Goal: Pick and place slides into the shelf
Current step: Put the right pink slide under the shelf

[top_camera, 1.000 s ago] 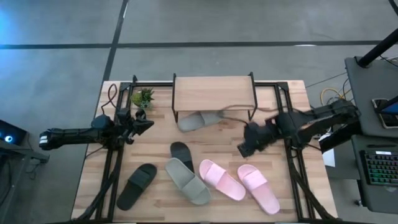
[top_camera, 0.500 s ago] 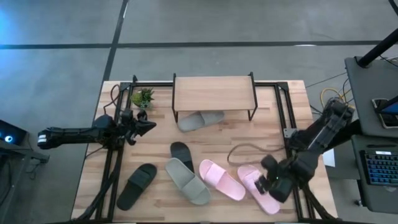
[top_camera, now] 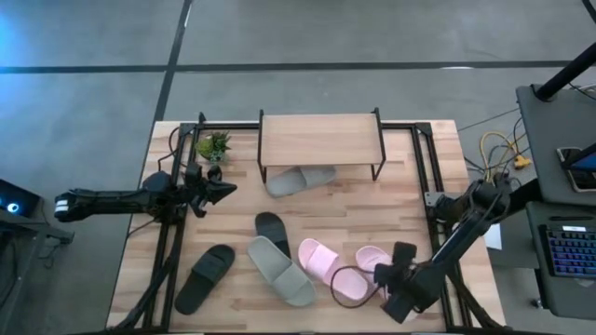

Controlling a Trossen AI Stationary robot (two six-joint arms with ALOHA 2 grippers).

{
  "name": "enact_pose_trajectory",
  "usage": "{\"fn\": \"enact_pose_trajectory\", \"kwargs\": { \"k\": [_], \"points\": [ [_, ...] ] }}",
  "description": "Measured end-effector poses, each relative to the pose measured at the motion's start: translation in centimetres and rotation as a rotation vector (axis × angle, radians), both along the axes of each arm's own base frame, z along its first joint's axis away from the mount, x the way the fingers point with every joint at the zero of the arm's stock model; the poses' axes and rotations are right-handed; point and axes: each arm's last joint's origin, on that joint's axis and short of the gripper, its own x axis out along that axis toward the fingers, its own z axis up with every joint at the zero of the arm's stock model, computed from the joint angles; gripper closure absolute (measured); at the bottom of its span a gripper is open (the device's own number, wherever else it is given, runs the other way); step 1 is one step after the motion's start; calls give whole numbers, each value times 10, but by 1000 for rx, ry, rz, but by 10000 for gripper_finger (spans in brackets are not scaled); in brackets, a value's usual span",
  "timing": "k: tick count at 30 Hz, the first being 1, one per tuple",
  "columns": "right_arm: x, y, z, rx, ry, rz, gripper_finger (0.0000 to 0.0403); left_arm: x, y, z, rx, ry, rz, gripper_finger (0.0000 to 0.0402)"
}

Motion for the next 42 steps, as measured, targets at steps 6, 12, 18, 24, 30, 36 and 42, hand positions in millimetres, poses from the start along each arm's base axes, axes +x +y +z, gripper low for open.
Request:
{"fn": "enact_pose_trajectory", "kwargs": {
  "k": [6,12,18,24,30,36,42],
  "points": [
    [9,-4,-7,-111,-60,72,188,0,0,0,0,-4,0,402],
    [18,-15,-9,-150,-72,50,201,0,0,0,-1,-2,1,402],
    [31,-27,-14,-137,-78,61,304,0,0,0,-1,-2,1,402],
    [42,-42,-19,-123,-90,-12,387,0,0,0,-1,-3,1,402],
    [52,-65,-5,-184,-225,-152,389,0,0,0,-1,-4,2,402],
    [55,-92,49,-216,-506,-289,390,0,0,2,0,-7,1,402],
    [49,-136,98,-356,-632,-344,390,0,0,2,0,-10,1,402]
  ]
}}
